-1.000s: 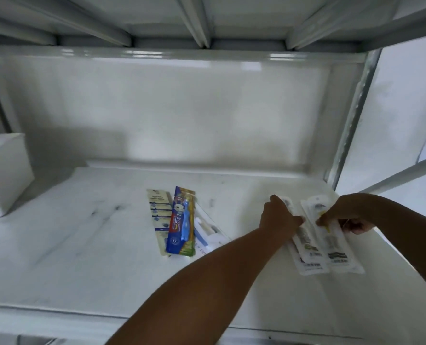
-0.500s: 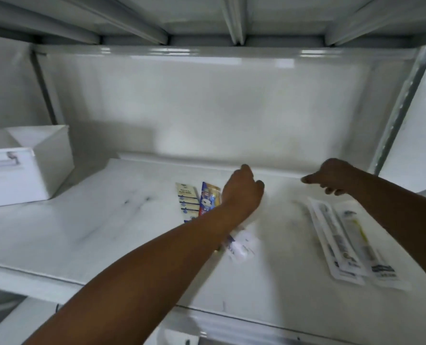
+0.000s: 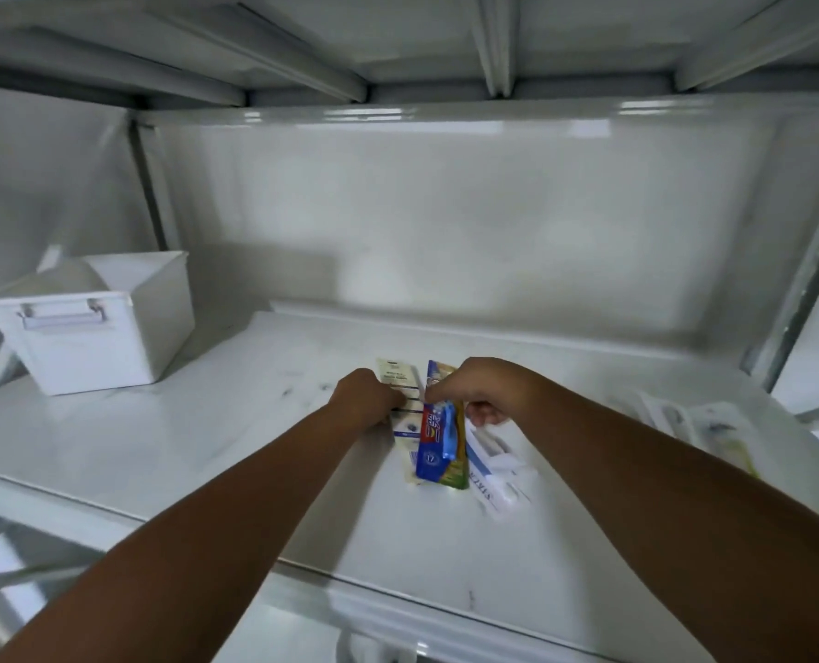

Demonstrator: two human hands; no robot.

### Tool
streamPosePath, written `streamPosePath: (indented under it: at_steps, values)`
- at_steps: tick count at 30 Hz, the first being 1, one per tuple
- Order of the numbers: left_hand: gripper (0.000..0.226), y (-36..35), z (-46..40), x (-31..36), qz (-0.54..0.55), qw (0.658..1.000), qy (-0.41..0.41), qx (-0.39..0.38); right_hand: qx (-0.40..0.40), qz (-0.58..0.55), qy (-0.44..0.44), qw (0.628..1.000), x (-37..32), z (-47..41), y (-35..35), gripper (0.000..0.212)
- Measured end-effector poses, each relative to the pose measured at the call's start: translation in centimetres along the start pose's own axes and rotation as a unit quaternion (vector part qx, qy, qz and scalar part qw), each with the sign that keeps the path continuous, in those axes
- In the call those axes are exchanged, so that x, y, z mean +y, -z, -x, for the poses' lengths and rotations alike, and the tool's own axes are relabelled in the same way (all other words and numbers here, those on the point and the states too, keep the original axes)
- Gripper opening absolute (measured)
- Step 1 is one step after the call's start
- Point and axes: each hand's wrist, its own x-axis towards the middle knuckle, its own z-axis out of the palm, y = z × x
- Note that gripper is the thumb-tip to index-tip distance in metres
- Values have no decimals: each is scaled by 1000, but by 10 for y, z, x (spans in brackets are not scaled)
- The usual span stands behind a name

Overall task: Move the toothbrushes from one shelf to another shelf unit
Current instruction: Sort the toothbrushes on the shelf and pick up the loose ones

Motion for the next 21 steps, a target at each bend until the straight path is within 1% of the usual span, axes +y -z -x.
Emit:
streamPosePath:
  at_steps: [3, 5, 9, 12, 16, 18, 21]
  values:
    - [16, 3, 5, 4, 36, 999, 11, -21, 8, 11, -14, 1000, 2, -5, 0, 32]
    - [20, 6, 4, 5, 55, 998, 24, -24, 13, 1, -22, 1000, 4, -6, 0, 32]
    - [13, 12, 5, 14, 121, 992, 31, -36, 17, -36, -13, 999, 9, -4, 6, 35]
    - [11, 16, 8, 24, 167, 985, 17, -39, 19, -39, -14, 999, 9, -1, 18, 39]
    - [10, 16, 8, 46, 214, 975, 6, -56, 38, -83, -24, 996, 11, 11, 48, 26]
    - [9, 9, 5, 60, 227, 972, -2, -64, 60, -99, -29, 993, 18, 20, 69, 25]
    - [12, -12, 5, 82, 239, 967, -31, -86, 98, -84, -50, 990, 37, 34, 99, 23]
